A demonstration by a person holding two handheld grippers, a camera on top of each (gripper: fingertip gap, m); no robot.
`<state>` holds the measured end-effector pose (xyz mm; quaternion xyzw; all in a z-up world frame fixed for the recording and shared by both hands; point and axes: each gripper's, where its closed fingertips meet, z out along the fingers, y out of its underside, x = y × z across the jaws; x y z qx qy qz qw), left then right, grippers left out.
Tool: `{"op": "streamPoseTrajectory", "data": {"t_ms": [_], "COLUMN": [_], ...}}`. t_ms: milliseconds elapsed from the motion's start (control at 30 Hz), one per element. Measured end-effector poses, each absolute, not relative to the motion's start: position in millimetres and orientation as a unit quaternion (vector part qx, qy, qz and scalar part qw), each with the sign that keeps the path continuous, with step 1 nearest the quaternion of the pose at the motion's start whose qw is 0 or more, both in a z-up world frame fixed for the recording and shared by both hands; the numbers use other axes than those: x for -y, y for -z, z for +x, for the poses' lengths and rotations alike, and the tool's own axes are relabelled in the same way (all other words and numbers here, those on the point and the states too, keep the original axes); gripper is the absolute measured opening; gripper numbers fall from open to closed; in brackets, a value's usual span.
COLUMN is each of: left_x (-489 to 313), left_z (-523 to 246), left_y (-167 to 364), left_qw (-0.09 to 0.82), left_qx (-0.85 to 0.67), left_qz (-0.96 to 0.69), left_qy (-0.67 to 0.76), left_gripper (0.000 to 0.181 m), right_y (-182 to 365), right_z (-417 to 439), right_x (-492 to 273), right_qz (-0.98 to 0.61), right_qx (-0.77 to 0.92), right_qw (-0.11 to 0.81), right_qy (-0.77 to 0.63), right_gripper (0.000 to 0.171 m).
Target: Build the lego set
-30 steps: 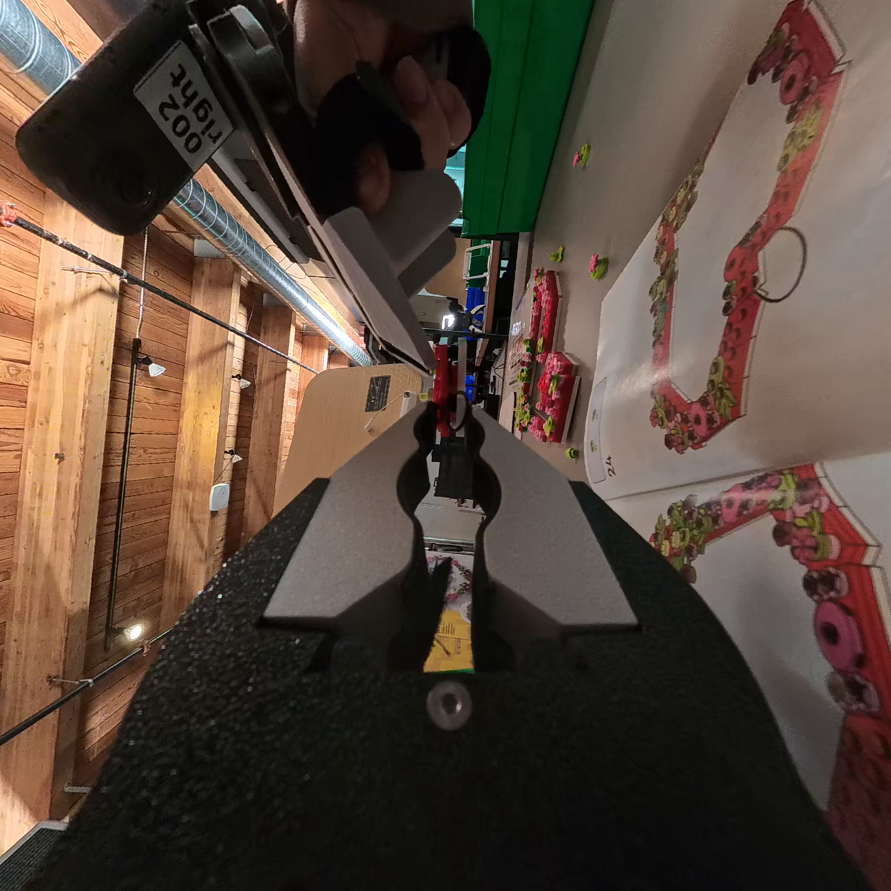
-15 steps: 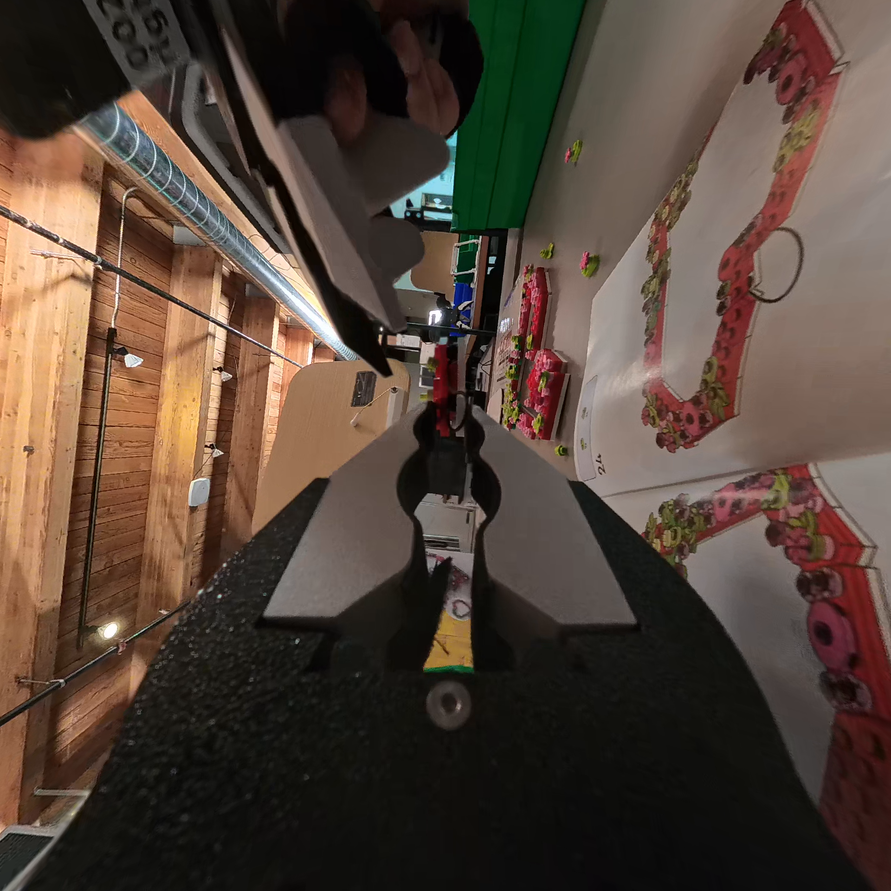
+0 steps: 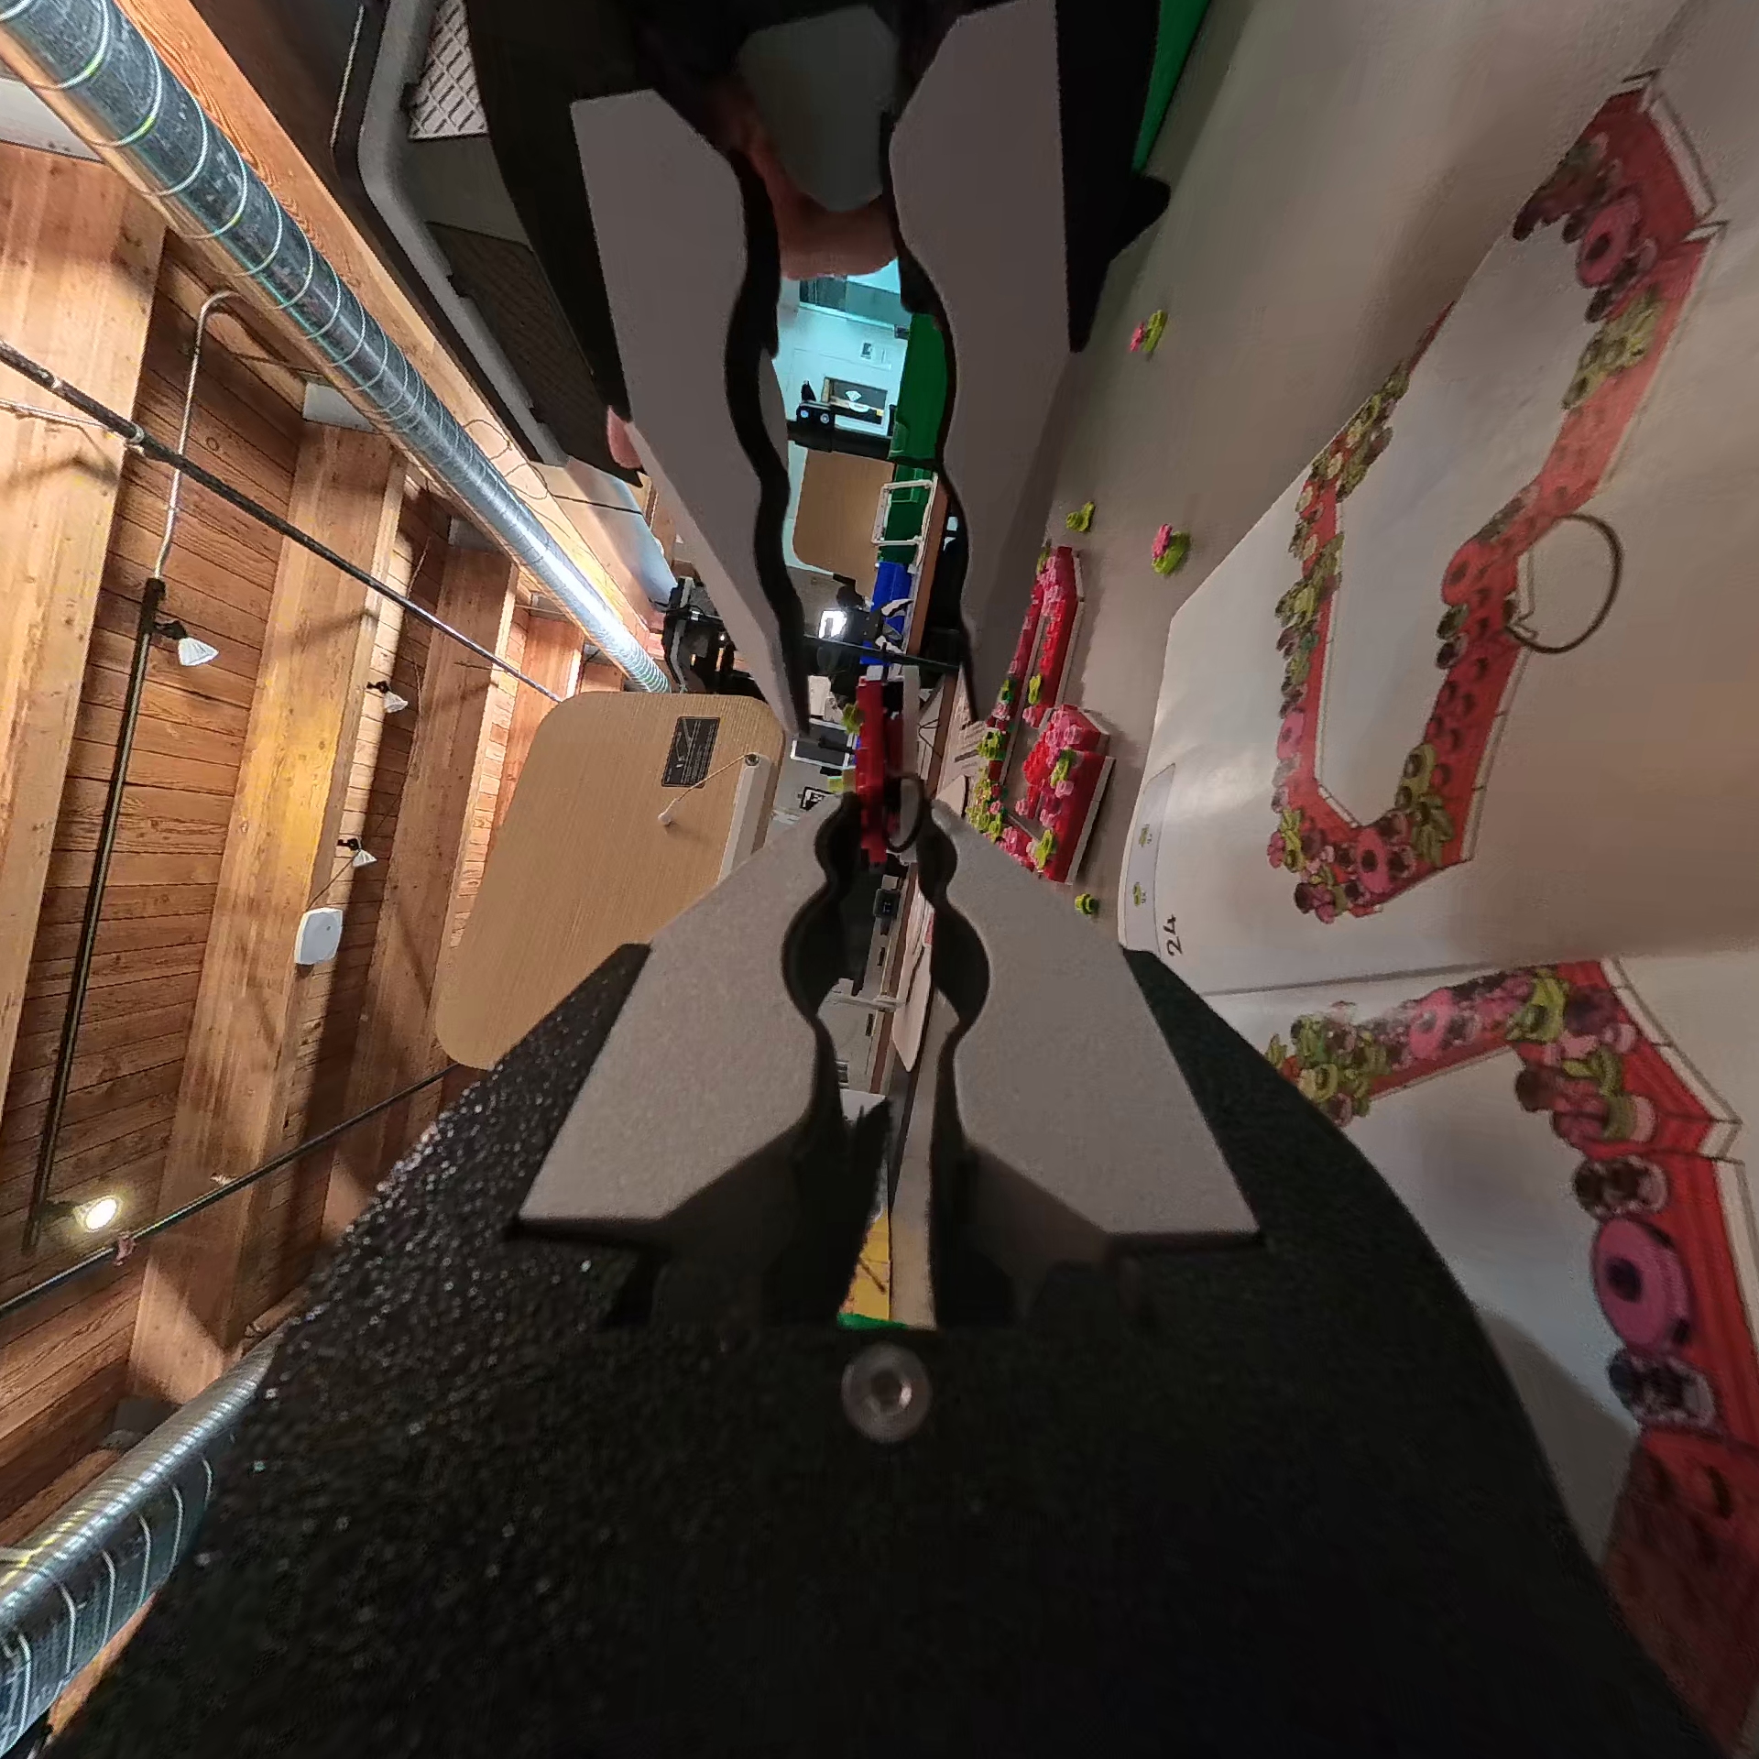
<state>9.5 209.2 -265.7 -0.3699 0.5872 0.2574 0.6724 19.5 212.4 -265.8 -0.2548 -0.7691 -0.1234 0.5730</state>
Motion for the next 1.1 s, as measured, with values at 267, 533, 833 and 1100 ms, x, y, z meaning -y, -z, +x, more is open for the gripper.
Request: {"op": "streamPoseTrajectory", "data": {"t_ms": [267,533,833,1100], "left_x": [-206.0,-204.4,-204.8,-214.3], "left_z": [11.3,12.7,15.1,7.0], "left_y": [262.9,263.2,270.4,274.6], "left_qw": [0.678,0.678,0.666,0.650], "left_qx": [-0.585,-0.587,-0.601,-0.600], "left_qz": [-0.368,-0.369,-0.372,-0.387], "left_qy": [-0.250,-0.243,-0.238,-0.262], "left_gripper": [0.009,0.009,0.010,0.009], "right_y": [262.8,263.7,271.0,249.3], "right_z": [18.8,20.3,21.8,67.9], "right_x": [-212.9,-212.6,-213.5,-256.4], "right_qz": [-0.230,-0.221,-0.226,-0.457], "right_qx": [0.767,0.772,0.780,0.647], "right_qw": [0.579,0.573,0.562,0.610], "right_qy": [0.153,0.164,0.155,0.030], "right_gripper": [0.016,0.013,0.012,0.059]}}
